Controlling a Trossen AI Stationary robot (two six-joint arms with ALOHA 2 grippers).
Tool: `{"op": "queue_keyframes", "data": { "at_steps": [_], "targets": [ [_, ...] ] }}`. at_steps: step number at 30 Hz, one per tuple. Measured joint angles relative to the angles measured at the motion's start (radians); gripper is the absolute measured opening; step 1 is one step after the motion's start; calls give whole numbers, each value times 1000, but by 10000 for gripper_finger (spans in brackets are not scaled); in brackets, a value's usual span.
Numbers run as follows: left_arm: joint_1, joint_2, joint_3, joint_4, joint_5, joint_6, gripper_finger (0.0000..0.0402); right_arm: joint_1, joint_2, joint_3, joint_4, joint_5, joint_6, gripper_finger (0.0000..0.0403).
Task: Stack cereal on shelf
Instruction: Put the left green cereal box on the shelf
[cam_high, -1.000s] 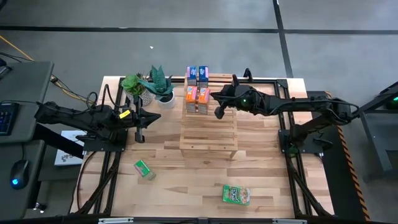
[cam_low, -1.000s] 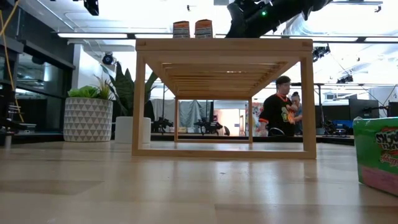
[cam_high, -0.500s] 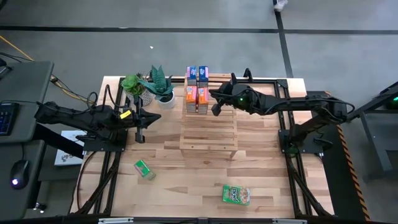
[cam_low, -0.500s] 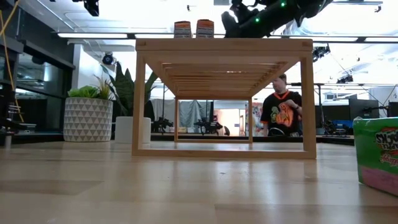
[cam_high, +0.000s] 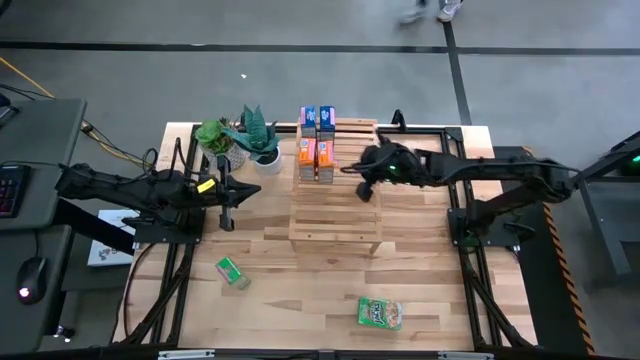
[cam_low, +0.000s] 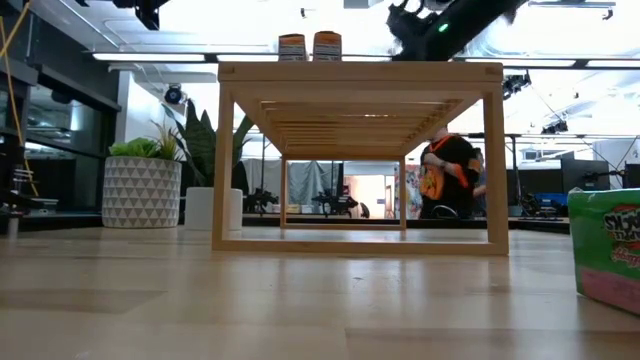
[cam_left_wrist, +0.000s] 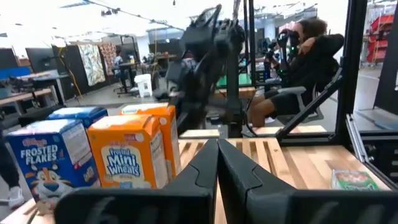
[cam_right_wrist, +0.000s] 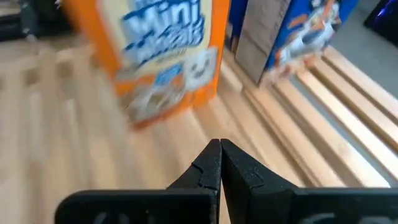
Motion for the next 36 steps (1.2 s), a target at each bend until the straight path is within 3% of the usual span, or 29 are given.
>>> {"op": "queue_keyframes", "data": {
  "at_steps": [4, 8, 23, 30, 36],
  "targets": [
    [0, 11, 0, 1, 5, 16, 1, 78, -98, 1, -100, 29, 82, 0],
    [0, 33, 0, 2, 15, 45, 1, 195, -142, -15, -89, 72, 92, 0],
    [0, 59, 0, 47, 36, 83, 9, 646, -149, -187, 76, 631, 171, 0],
    [-8, 108, 92, -75, 222, 56, 98, 684, -149, -188, 124, 689, 171, 0],
    [-30, 210, 215, -240, 234, 56, 209, 676, -149, -188, 137, 689, 174, 0]
  ]
}}
